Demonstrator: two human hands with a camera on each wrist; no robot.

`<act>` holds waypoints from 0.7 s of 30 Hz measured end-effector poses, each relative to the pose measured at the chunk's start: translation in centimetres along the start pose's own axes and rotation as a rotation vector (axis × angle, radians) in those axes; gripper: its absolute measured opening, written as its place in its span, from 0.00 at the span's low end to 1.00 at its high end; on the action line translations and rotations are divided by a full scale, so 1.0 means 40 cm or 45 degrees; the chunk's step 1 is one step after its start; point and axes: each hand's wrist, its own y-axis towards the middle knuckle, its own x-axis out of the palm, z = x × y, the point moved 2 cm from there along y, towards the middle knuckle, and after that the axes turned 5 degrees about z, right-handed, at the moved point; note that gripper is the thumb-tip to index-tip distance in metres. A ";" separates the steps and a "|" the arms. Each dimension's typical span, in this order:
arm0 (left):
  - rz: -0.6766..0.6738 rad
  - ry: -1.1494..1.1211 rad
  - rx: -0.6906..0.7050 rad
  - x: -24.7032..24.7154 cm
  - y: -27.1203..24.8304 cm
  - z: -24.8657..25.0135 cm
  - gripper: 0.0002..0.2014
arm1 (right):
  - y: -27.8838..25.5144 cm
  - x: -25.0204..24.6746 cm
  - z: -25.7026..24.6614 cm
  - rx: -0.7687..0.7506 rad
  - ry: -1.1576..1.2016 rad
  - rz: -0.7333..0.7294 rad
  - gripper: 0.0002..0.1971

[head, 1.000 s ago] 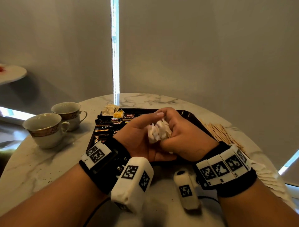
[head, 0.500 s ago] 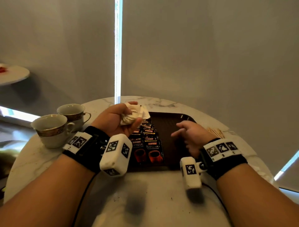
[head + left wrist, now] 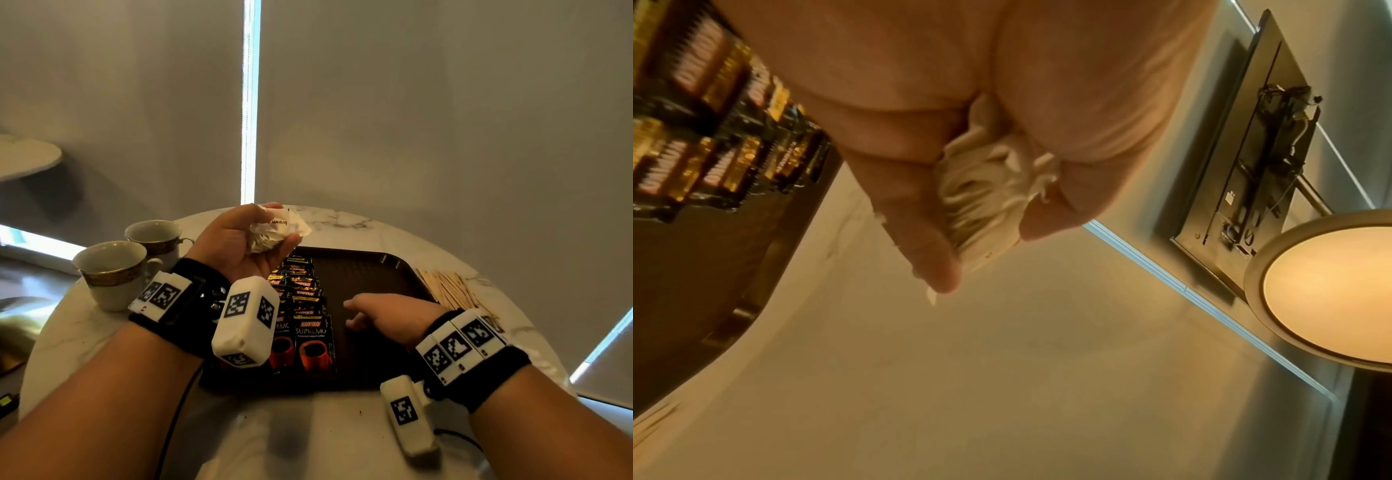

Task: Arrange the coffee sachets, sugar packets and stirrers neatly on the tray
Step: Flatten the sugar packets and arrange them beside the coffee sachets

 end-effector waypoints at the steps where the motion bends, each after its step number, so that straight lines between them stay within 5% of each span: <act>1: -0.003 0.000 0.009 0.005 -0.002 0.000 0.07 | -0.013 0.006 0.000 0.000 -0.008 -0.005 0.22; 8: -0.063 0.072 -0.024 0.060 -0.006 -0.004 0.10 | -0.065 0.006 -0.014 0.089 -0.024 -0.087 0.25; 11: -0.093 0.123 -0.042 0.084 0.004 -0.003 0.10 | -0.035 -0.049 0.004 0.049 -0.036 0.213 0.19; 13: -0.092 0.142 -0.033 0.083 0.010 -0.004 0.11 | -0.005 -0.100 0.028 0.010 0.264 0.568 0.09; 15: -0.086 0.119 -0.017 0.068 0.016 -0.011 0.11 | 0.035 -0.140 0.045 -0.057 0.609 0.801 0.09; 18: -0.065 0.136 -0.009 0.039 0.027 -0.027 0.11 | 0.098 -0.157 0.019 -0.153 1.278 0.789 0.01; 21: -0.048 0.150 -0.007 0.029 0.037 -0.032 0.10 | 0.147 -0.157 -0.028 -0.145 1.480 0.675 0.15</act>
